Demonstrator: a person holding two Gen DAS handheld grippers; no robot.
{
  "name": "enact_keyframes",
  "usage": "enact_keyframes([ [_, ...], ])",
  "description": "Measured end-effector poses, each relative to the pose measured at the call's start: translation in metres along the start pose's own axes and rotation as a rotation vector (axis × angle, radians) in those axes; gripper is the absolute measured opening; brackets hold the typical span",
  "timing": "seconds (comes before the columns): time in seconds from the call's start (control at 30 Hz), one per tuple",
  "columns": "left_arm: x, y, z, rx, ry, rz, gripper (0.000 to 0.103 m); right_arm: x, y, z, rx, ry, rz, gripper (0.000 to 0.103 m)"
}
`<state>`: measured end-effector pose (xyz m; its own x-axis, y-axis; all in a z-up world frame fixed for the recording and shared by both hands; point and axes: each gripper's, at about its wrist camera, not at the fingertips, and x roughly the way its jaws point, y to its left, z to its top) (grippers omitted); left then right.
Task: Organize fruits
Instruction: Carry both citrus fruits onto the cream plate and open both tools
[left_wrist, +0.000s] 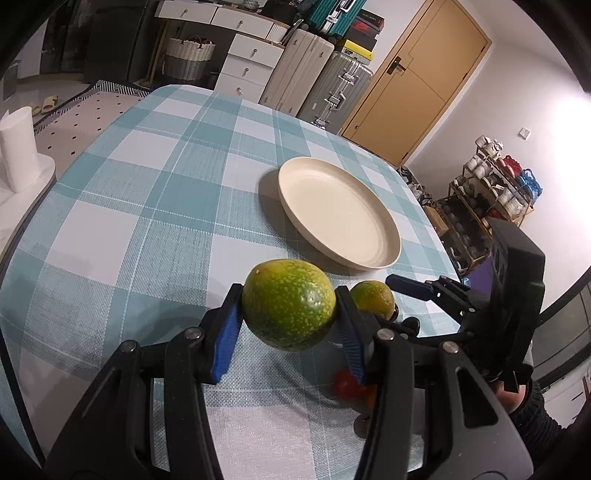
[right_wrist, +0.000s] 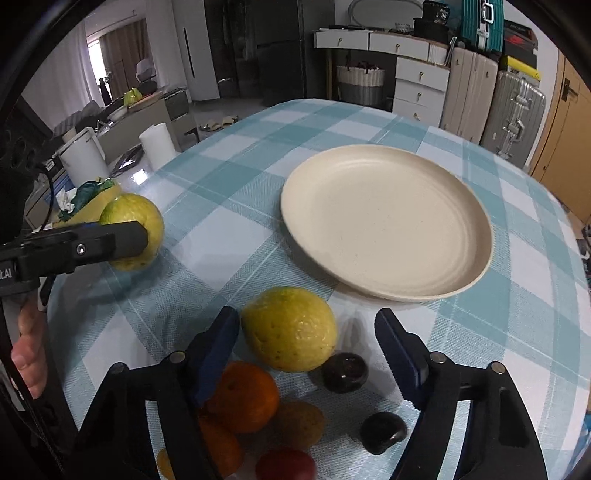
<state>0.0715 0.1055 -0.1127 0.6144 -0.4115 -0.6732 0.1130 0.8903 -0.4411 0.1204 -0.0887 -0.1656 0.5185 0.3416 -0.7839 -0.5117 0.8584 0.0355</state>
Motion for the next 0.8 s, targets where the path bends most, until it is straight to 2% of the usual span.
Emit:
enact_keyframes([
  [0.1, 0.002, 0.0, -0.002, -0.002, 0.003, 0.0, 0.046, 0.004, 0.002, -0.001, -0.016, 0.021, 0.002, 0.064],
  [0.13, 0.002, 0.0, -0.002, -0.002, 0.004, 0.001, 0.046, 0.006, 0.004, -0.001, -0.025, 0.027, 0.009, 0.055],
  [0.27, 0.004, 0.0, -0.002, -0.002, 0.005, 0.002, 0.046, 0.007, 0.008, -0.001, -0.051, 0.027, -0.008, 0.053],
  [0.47, 0.006, -0.001, -0.002, 0.006, 0.009, 0.001, 0.046, -0.001, 0.004, -0.002, -0.016, -0.014, 0.014, 0.053],
  [0.8, 0.018, -0.016, 0.019, 0.048, 0.028, -0.025, 0.046, -0.03, -0.02, 0.004, 0.102, -0.14, 0.115, 0.053],
])
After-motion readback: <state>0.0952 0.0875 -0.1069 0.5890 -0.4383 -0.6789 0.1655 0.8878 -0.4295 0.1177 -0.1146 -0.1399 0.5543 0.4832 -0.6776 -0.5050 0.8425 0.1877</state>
